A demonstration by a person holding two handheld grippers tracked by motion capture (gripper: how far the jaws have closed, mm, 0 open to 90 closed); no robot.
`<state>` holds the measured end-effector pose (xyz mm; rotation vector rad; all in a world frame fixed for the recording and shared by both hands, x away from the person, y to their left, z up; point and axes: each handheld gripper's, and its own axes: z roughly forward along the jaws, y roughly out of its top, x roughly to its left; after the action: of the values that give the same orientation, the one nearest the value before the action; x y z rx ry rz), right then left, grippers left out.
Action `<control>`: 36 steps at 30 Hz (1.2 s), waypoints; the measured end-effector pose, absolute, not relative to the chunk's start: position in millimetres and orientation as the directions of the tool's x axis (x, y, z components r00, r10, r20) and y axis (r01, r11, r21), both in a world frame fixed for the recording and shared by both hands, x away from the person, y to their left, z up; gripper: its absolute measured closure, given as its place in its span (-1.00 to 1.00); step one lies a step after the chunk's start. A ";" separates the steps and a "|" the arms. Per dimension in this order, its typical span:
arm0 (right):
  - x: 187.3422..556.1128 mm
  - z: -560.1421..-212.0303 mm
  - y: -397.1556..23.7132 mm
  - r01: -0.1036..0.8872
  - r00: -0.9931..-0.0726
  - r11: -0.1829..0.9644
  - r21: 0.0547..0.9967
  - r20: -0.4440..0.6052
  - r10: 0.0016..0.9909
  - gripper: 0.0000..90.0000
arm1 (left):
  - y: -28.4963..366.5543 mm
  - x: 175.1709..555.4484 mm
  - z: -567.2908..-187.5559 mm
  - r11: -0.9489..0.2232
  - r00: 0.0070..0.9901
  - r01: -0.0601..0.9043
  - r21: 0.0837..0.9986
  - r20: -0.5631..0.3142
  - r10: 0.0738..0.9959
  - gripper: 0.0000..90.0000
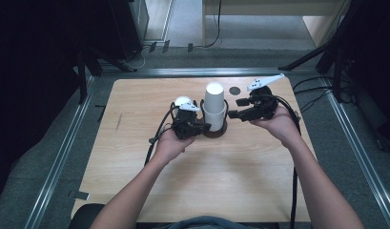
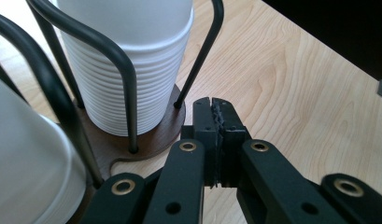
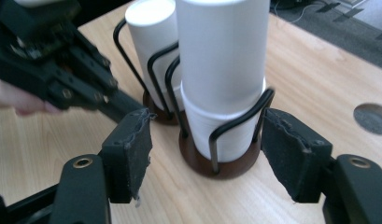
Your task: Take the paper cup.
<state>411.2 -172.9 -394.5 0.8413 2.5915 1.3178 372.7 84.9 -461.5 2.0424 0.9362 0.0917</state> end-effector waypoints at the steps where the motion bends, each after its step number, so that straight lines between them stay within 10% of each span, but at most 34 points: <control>1: 411.2 -394.5 -172.9 0.424 -0.839 0.468 0.775 0.143 0.524 -0.26 | 84.9 372.7 -461.5 -0.345 0.715 0.584 0.735 -0.264 0.647 1.00; 36: 462.9 -374.0 -103.9 0.358 -0.882 0.586 0.727 0.057 0.468 -0.50 | 71.0 391.7 -457.3 -0.331 0.679 0.574 0.749 -0.208 0.704 0.96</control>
<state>462.9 -103.9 -374.0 0.6997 2.6710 1.1762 391.7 71.0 -457.3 2.0323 0.9844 0.1931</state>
